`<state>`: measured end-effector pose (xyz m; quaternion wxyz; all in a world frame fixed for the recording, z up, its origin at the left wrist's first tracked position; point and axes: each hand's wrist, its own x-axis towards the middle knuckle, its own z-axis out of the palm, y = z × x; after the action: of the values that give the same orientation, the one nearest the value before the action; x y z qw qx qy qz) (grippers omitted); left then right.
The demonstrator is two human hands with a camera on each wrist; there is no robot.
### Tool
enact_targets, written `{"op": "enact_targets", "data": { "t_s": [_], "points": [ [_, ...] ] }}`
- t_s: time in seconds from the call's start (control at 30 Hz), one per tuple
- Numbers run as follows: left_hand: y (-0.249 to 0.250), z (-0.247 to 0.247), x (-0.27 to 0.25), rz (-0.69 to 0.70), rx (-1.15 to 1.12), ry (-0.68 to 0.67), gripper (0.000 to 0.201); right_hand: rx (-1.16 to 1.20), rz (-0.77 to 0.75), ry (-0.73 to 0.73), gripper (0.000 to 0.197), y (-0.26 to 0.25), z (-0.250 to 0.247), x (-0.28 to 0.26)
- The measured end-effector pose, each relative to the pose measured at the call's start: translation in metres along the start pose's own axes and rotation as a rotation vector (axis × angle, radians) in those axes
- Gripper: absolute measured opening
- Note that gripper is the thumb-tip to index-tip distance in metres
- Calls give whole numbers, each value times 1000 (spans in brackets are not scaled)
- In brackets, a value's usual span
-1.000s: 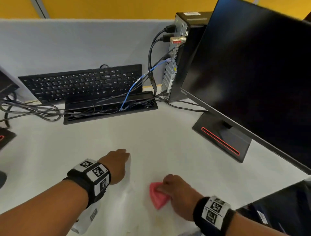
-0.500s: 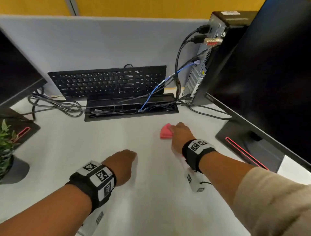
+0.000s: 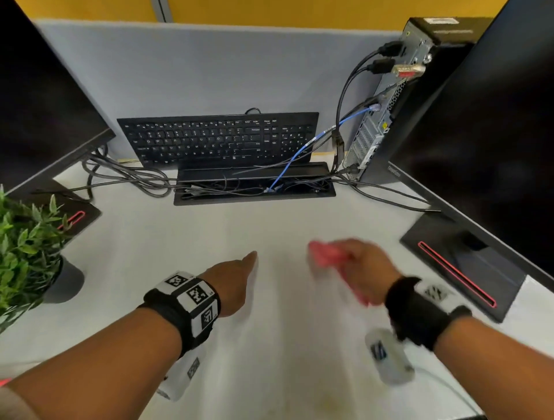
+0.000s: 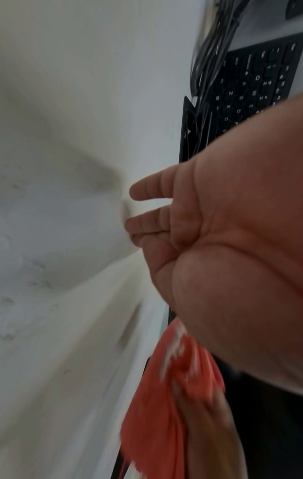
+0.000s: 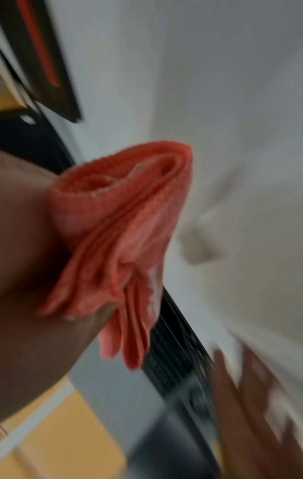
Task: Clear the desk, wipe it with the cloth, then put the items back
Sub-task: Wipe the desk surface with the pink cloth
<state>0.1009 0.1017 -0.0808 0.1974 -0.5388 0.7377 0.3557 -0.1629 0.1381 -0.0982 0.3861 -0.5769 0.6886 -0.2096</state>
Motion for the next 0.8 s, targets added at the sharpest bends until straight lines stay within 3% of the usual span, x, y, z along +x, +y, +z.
{"op": "enact_targets", "data": {
  "t_s": [0.07,0.13,0.17,0.23,0.3,0.37,0.43,0.5,0.57,0.63,0.7,0.73,0.8],
  "points": [
    [-4,0,0,-9,-25,4,82,-165,155,138,26,-1,-19,40],
    [-8,0,0,-11,-43,12,83,-378,179,109,41,0,-6,66],
    [-9,0,-1,-9,-45,18,84,-418,134,103,38,-4,16,68],
    [-12,-1,-2,0,-54,27,86,-268,21,-1,17,-11,66,49],
    [-12,0,-3,3,-64,28,86,-220,-171,-2,25,-14,105,8],
    [-12,-1,-4,5,-56,22,86,-282,-349,-119,21,-14,123,-41],
    [-10,-2,-6,5,-40,17,85,-321,-525,-354,26,-16,125,-80],
    [-8,-4,-7,8,-24,3,83,-367,-455,-571,34,-11,103,-82],
    [-8,-5,-8,12,-10,6,82,-188,-256,-480,39,-9,71,-65],
    [-10,-4,-7,17,-16,9,82,12,-54,-218,42,-7,34,-37],
    [-12,-4,-4,19,-33,3,84,196,157,91,33,-2,-1,-2],
    [-13,-3,-2,16,-41,5,86,185,251,209,25,1,-15,20],
    [-14,-3,1,9,-51,14,89,-103,357,276,25,8,-25,65]
  ]
}}
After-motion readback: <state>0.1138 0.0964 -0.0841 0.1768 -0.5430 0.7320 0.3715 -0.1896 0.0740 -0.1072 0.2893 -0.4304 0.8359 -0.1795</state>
